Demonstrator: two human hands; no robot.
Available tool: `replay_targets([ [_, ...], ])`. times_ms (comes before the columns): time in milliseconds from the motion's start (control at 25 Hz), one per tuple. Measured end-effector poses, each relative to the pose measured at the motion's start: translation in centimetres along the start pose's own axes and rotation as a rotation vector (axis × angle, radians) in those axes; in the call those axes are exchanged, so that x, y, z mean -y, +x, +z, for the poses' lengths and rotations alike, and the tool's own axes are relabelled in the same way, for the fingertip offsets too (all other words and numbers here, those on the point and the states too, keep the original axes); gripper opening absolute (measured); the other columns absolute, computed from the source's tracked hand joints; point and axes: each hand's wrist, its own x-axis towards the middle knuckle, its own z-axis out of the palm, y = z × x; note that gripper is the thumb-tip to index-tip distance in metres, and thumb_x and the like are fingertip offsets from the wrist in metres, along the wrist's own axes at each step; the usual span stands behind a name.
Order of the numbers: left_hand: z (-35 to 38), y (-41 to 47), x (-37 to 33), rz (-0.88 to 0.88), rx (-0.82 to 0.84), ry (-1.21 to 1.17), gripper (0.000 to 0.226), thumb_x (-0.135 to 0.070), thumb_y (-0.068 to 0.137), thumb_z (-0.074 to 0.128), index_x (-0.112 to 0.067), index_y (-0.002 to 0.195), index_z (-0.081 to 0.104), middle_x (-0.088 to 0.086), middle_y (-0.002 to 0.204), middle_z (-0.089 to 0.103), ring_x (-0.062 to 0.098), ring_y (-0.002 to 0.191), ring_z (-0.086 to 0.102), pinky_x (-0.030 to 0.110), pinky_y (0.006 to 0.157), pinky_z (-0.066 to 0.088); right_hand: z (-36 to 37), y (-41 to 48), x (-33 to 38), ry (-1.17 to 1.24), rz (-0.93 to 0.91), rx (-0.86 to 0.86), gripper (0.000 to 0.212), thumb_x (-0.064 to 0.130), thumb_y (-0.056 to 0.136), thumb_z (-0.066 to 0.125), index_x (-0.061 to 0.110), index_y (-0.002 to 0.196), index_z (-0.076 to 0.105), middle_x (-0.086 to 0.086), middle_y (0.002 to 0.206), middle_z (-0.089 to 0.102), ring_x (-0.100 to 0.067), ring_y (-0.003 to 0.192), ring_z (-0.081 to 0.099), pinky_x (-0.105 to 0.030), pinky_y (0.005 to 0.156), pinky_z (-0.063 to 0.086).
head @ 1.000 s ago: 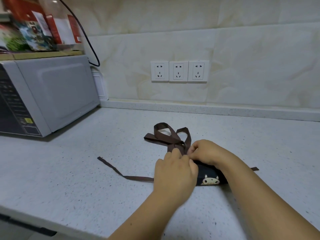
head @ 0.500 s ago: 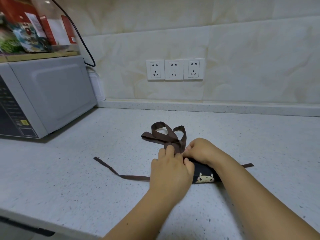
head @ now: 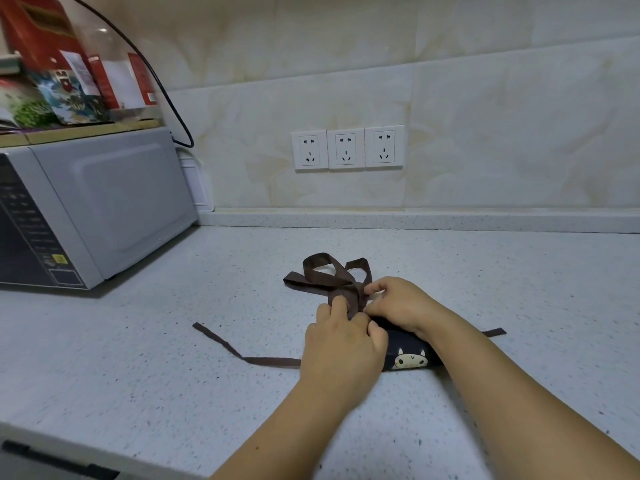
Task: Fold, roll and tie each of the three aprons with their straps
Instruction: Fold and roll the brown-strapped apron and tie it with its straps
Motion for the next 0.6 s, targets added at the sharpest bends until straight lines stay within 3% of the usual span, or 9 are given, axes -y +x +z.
replay_targets([
  [120,-0.7,0.1,-0.4,-0.154,0.107,-0.081,0.064,-0.052,0.076,0.005,-0.015,0.09,0.055,0.001,0.103,0.041,0.019,0.087,0.038,0.032,0.075,0.043,0.0,0.3,-0.6,0.012,0.035,-0.224,0.03,0.015,0.083,0.063,0.017,0.112,0.057,-0.002,0.099,0.062,-0.018,0.089,0.062,-0.03,0.073,0.051],
  [240,-1.2,0.3,-0.6,-0.208,0.131,-0.072,0.058,-0.056,0.077,0.004,-0.016,0.091,0.044,-0.002,0.102,0.03,0.016,0.091,0.031,0.027,0.08,0.04,-0.3,0.1,-0.8,-0.092,0.063,-0.304,0.021,0.017,0.083,0.061,0.022,0.102,0.055,-0.002,0.1,0.063,-0.023,0.092,0.064,-0.034,0.078,0.052],
  [360,-1.6,1.0,-0.5,-0.223,0.218,-0.047,0.041,-0.044,0.093,0.029,-0.01,0.101,0.05,0.004,0.11,0.036,0.021,0.1,0.036,0.033,0.086,0.041,-0.8,-0.5,-0.6,-0.153,-0.004,-0.219,0.014,0.011,0.084,0.057,0.025,0.089,0.058,-0.001,0.095,0.064,-0.019,0.084,0.062,-0.031,0.072,0.05],
  [440,-2.1,1.7,-0.2,-0.21,0.307,-0.034,0.024,-0.025,0.096,0.038,-0.006,0.106,0.049,0.014,0.116,0.045,0.03,0.1,0.037,0.039,0.081,0.037,-1.0,-1.6,-0.5,-0.135,-0.086,-0.132,0.006,0.019,0.085,0.058,0.022,0.083,0.062,0.003,0.082,0.065,-0.014,0.069,0.058,-0.028,0.063,0.046],
  [520,-2.6,2.4,0.1,-0.23,0.379,-0.09,0.018,-0.011,0.095,0.036,-0.005,0.106,0.049,0.019,0.113,0.051,0.029,0.091,0.029,0.038,0.075,0.029,-1.5,-3.0,-0.7,-0.159,-0.134,0.035,0.021,0.032,0.084,0.06,0.015,0.071,0.059,0.005,0.065,0.057,-0.012,0.06,0.049,-0.027,0.061,0.039],
  [600,-2.4,2.6,0.8,-0.336,0.376,-0.189,0.023,-0.009,0.094,0.038,-0.003,0.109,0.054,0.019,0.116,0.052,0.027,0.093,0.033,0.034,0.071,0.029,-2.4,-4.2,-1.1,-0.182,-0.117,0.207,0.037,0.045,0.083,0.062,0.011,0.07,0.059,0.0,0.068,0.051,-0.013,0.065,0.044,-0.029,0.065,0.034],
])
